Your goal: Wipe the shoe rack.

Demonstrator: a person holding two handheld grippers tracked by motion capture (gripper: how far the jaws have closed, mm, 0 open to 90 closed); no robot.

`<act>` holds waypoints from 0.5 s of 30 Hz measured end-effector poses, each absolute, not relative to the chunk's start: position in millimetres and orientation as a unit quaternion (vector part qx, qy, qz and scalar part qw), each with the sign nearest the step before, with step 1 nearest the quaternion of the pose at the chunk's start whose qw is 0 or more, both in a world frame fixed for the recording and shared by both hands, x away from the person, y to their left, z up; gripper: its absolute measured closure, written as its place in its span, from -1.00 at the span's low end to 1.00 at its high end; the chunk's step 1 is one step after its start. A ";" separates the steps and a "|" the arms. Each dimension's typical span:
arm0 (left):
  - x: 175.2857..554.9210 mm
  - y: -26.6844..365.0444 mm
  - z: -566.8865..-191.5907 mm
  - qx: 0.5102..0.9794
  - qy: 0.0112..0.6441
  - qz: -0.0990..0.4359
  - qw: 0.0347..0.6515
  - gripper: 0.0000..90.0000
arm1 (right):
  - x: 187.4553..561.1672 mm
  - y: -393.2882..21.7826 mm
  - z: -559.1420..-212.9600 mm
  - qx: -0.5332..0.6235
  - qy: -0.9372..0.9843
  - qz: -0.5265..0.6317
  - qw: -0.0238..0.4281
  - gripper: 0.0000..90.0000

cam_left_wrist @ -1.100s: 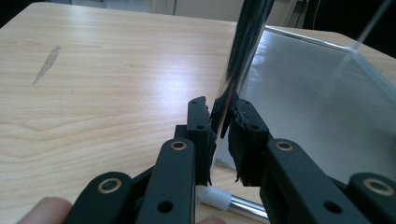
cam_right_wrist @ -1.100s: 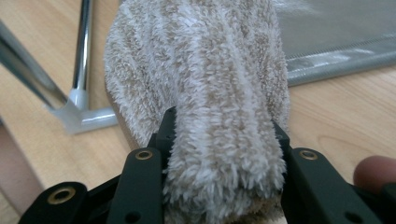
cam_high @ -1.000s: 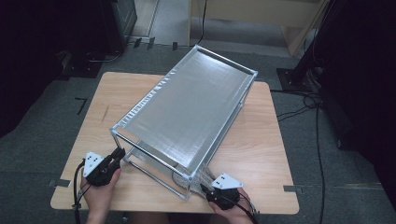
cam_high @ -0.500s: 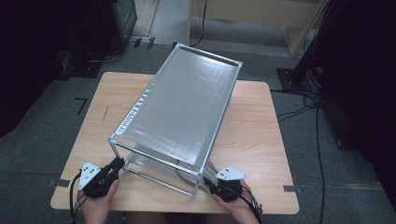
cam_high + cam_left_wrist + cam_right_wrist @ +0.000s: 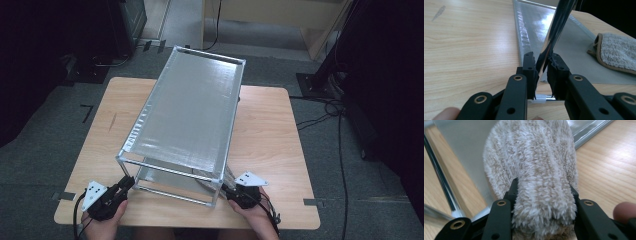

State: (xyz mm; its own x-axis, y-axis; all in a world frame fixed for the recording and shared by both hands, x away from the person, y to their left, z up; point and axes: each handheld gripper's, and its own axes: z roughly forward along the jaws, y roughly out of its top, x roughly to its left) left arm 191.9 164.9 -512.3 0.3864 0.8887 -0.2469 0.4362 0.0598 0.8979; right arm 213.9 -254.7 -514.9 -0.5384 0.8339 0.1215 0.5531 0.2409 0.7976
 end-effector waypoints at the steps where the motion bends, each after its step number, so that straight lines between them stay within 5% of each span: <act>1: 192.3 164.9 -512.4 0.650 0.509 0.215 0.522 0.70 | 213.8 -257.3 -514.8 0.453 0.766 0.423 0.169 0.39; 6: 195.5 167.6 -511.3 0.650 0.497 0.201 0.539 0.51 | 205.9 -277.1 -507.4 0.485 0.741 0.426 0.187 0.39; 15: 198.0 157.5 -504.0 0.659 0.477 0.197 0.548 0.61 | 168.6 -281.7 -505.6 0.511 0.735 0.400 0.196 0.36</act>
